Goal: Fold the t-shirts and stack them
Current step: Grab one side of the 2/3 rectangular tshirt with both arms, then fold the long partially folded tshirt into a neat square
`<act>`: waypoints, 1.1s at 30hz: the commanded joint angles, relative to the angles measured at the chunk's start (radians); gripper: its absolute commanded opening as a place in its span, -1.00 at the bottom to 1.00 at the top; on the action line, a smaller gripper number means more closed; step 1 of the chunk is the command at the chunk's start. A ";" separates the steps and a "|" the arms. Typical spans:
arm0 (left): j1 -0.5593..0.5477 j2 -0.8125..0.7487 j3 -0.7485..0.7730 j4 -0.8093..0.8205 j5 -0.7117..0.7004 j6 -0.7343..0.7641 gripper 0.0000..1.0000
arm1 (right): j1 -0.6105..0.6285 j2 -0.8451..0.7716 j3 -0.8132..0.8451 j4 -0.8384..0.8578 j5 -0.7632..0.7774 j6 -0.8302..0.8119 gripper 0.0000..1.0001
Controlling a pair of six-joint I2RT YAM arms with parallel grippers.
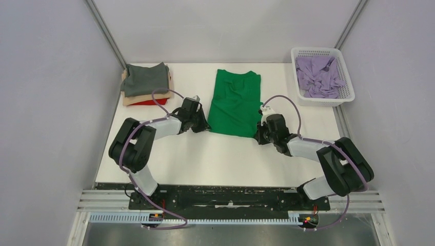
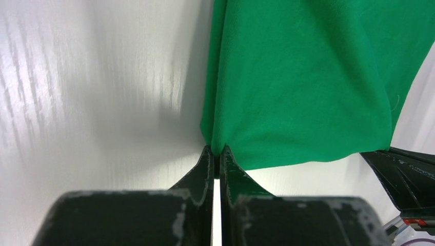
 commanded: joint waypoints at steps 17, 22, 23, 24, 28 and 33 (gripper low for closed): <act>-0.018 -0.883 -0.259 -0.312 -0.137 -0.037 -0.96 | 0.003 -0.552 -0.121 -0.036 -0.646 0.046 -1.00; -0.017 -0.999 -0.249 -0.327 -0.229 -0.067 -0.96 | -0.006 -0.559 -0.069 0.038 -0.671 0.088 -1.00; -0.017 -1.004 -0.243 -0.322 -0.244 -0.063 -0.96 | -0.009 -0.557 -0.064 0.062 -0.669 0.103 -1.00; -0.017 -1.004 -0.232 -0.321 -0.261 -0.055 -0.96 | -0.014 -0.552 -0.058 0.084 -0.665 0.110 -1.00; -0.016 -0.970 -0.186 -0.325 -0.326 -0.049 -0.96 | -0.045 -0.500 -0.041 0.171 -0.668 0.168 -1.00; -0.016 -0.920 -0.157 -0.296 -0.395 -0.043 -0.96 | -0.072 -0.412 -0.059 0.437 -0.711 0.339 -1.00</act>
